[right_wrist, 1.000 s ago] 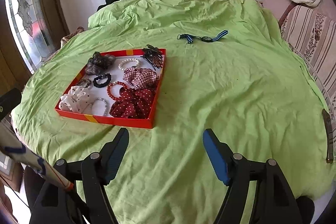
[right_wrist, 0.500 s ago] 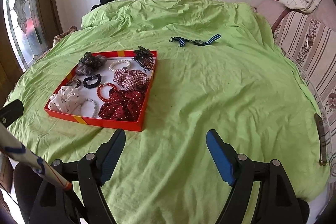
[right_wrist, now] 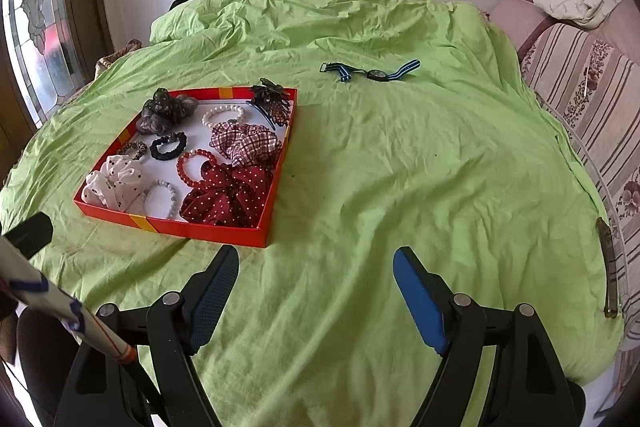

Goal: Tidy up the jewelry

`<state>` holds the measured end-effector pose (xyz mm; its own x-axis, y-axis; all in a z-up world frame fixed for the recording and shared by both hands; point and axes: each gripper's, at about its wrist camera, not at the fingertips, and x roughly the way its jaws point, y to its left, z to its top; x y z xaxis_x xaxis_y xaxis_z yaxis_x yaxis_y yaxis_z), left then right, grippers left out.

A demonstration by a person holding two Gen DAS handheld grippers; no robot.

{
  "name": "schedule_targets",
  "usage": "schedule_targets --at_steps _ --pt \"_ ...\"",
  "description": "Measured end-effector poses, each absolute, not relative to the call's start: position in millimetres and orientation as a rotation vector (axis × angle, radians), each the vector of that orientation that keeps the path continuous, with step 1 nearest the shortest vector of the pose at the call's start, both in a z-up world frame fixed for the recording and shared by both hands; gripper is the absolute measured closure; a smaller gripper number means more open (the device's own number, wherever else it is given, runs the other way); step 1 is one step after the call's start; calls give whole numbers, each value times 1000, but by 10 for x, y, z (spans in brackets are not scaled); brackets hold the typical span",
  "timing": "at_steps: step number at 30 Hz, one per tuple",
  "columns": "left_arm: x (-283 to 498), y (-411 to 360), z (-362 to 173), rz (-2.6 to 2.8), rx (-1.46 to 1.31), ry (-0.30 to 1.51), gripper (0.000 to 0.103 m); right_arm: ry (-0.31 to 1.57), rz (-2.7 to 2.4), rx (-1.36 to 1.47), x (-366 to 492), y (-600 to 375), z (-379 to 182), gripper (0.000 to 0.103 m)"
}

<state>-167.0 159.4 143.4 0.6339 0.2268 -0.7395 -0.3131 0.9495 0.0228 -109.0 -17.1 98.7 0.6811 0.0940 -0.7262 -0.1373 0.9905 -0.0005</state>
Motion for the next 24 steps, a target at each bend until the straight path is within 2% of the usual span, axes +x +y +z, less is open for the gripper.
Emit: schedule_targets --at_steps 24 --pt "-1574 1661 1364 294 -129 853 0 821 113 -64 -974 -166 968 19"
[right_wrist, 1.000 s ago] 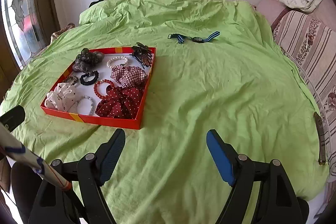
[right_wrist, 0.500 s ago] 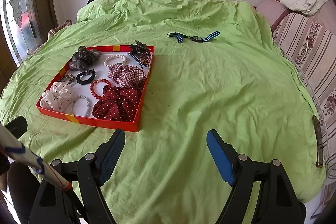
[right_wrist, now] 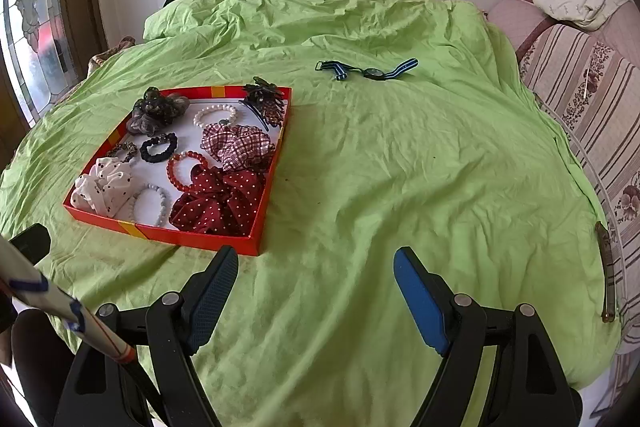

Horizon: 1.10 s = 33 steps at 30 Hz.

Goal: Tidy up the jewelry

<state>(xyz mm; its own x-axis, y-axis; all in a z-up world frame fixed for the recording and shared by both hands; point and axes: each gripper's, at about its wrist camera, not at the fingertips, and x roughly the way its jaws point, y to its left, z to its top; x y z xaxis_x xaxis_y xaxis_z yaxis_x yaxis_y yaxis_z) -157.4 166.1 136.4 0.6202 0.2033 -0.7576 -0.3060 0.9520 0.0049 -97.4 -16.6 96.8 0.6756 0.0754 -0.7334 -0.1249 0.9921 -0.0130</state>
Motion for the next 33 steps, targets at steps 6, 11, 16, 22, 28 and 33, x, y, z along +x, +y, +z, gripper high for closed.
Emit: schedule_targets --at_steps 6,11,16,22,28,33 --pt "-1557 1647 1353 290 -130 858 0 824 109 -59 -935 -200 943 19" --pt "-1549 1640 1348 290 -130 859 0 818 109 -60 -927 -208 945 19" --pt "-1548 1650 1348 289 -129 860 0 814 107 -61 -935 -204 951 19" --pt "-1543 1645 1333 298 -128 859 0 813 106 -58 -937 -213 959 19" --pt "-1556 1656 1339 297 -128 859 0 805 103 -63 -945 -216 978 19" --pt "-1566 1663 1334 294 -127 858 0 803 102 -63 -955 -209 980 19"
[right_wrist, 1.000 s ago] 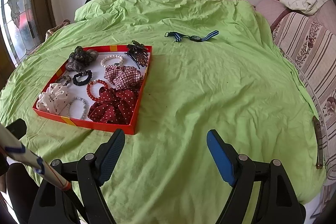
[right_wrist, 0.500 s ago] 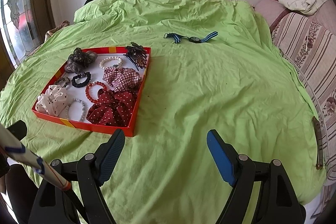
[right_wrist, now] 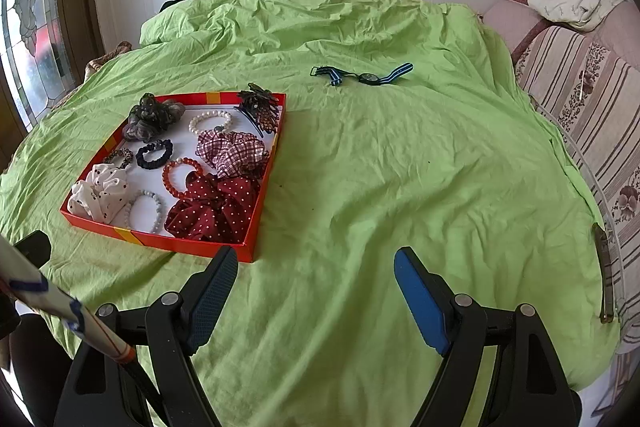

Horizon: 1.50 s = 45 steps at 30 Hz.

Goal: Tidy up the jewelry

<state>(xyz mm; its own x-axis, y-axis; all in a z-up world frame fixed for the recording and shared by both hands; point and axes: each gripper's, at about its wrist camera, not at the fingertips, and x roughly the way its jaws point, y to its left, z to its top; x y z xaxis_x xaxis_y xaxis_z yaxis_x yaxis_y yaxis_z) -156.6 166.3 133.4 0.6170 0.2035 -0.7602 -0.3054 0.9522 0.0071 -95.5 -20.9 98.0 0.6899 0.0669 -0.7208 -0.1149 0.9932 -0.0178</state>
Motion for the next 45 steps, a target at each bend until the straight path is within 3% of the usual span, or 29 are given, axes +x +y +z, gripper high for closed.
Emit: schedule_targets --at_steps 45 --pt "-1561 1663 1336 261 -138 873 0 776 89 -55 -972 -247 1038 18"
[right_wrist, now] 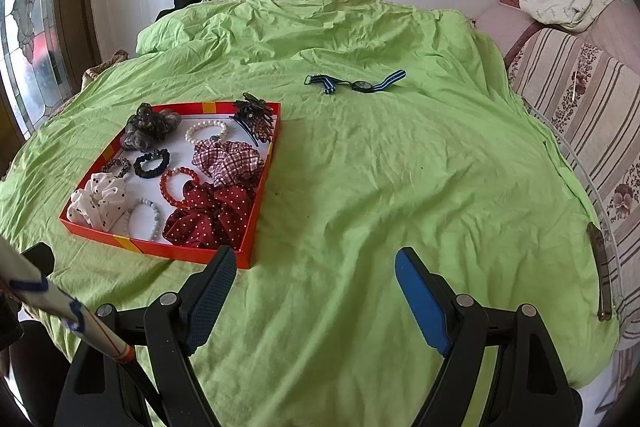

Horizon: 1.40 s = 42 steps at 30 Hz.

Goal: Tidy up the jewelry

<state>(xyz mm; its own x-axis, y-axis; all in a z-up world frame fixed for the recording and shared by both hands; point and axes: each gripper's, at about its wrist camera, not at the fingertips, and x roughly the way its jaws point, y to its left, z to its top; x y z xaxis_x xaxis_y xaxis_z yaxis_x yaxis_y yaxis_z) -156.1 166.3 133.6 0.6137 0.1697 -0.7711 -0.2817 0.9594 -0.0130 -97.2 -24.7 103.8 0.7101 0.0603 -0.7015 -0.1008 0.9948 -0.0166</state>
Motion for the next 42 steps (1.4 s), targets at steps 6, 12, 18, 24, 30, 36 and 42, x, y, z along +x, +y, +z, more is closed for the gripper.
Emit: schedule_targets --at_steps 6,12,18,24,30,36,42 --pt "-1562 1662 1335 261 -137 873 0 773 86 -54 -981 -250 1038 17" --pt "-1568 1659 1335 263 -137 872 0 766 82 -51 -1004 -237 1053 17" --pt "-1562 1667 1336 260 -136 873 0 758 79 -52 -1026 -220 1061 17" --pt "-1589 1665 1344 271 -133 868 0 756 78 -50 -1033 -219 1063 16" --pt "-1588 1675 1344 272 -131 870 0 757 78 -51 -1033 -218 1060 16" --pt "-1580 1663 1341 274 -133 869 0 757 83 -57 -1045 -197 1044 16" --pt "-1551 1741 1359 293 -138 868 0 763 91 -62 -1030 -170 1027 16"
